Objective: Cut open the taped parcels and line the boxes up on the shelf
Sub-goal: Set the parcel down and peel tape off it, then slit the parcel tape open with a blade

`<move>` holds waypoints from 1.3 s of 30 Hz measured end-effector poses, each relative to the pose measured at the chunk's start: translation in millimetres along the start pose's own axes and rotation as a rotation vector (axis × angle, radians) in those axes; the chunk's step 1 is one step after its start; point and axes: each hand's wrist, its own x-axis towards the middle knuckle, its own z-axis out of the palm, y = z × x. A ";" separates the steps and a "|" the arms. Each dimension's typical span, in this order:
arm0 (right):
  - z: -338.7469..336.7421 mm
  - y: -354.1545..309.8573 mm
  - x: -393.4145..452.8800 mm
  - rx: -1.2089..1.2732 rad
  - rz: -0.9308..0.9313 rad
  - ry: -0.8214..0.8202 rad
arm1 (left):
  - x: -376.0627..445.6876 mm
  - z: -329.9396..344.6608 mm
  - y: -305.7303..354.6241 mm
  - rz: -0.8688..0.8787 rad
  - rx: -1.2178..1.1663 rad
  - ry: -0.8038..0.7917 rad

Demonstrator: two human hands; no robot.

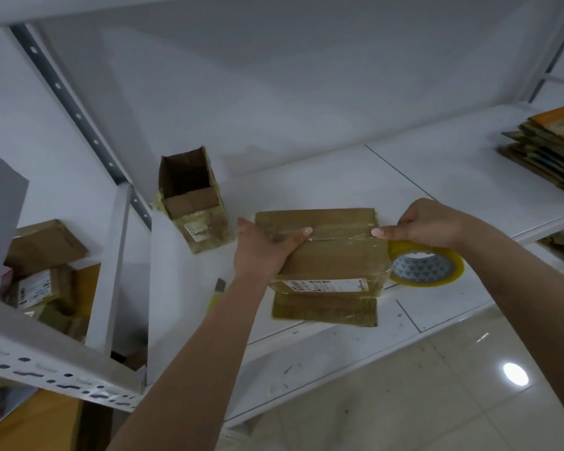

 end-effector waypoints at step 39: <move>17.8 -25.8 -11.2 0.184 0.101 0.061 | -2.9 -33.2 -114.2 -0.069 0.643 0.054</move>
